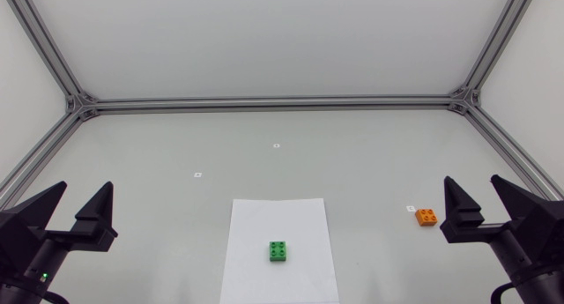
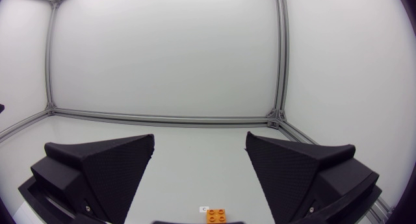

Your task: Pick up the orange 2x2 brick with the right arm and stack it on top of the green 2x2 brick in the center

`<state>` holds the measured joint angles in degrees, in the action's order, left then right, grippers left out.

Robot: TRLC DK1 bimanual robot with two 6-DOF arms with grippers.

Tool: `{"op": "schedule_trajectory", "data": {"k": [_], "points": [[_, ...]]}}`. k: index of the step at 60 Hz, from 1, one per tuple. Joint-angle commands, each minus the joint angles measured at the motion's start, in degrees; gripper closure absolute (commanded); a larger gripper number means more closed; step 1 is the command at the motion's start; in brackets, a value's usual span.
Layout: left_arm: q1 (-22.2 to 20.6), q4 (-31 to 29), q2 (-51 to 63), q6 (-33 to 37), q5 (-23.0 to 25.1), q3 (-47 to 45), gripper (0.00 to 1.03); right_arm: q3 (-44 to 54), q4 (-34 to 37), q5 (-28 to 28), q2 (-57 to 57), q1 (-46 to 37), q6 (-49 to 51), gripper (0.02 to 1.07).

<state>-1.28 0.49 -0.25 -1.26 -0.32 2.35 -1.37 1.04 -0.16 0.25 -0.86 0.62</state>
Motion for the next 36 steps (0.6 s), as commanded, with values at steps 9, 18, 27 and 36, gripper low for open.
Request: {"op": "schedule_trajectory", "data": {"k": [9,18,27,36], "points": [[0.3,-0.8,-0.5,0.7,0.2,-2.3,0.04,1.4,-0.5,-0.1,-0.5,-0.3,0.3,0.07],[0.3,-0.8,-0.5,0.7,0.2,-2.3,0.04,1.4,-0.5,-0.1,-0.5,-0.3,0.3,0.07],[0.3,-0.8,-0.5,0.7,0.2,-2.3,0.04,1.5,-1.0,-0.3,-0.7,-0.7,0.3,0.07],[0.3,-0.8,-0.5,0.7,0.2,-2.3,0.04,0.3,-1.0,-1.2,-0.7,-0.7,0.4,0.07]]}}
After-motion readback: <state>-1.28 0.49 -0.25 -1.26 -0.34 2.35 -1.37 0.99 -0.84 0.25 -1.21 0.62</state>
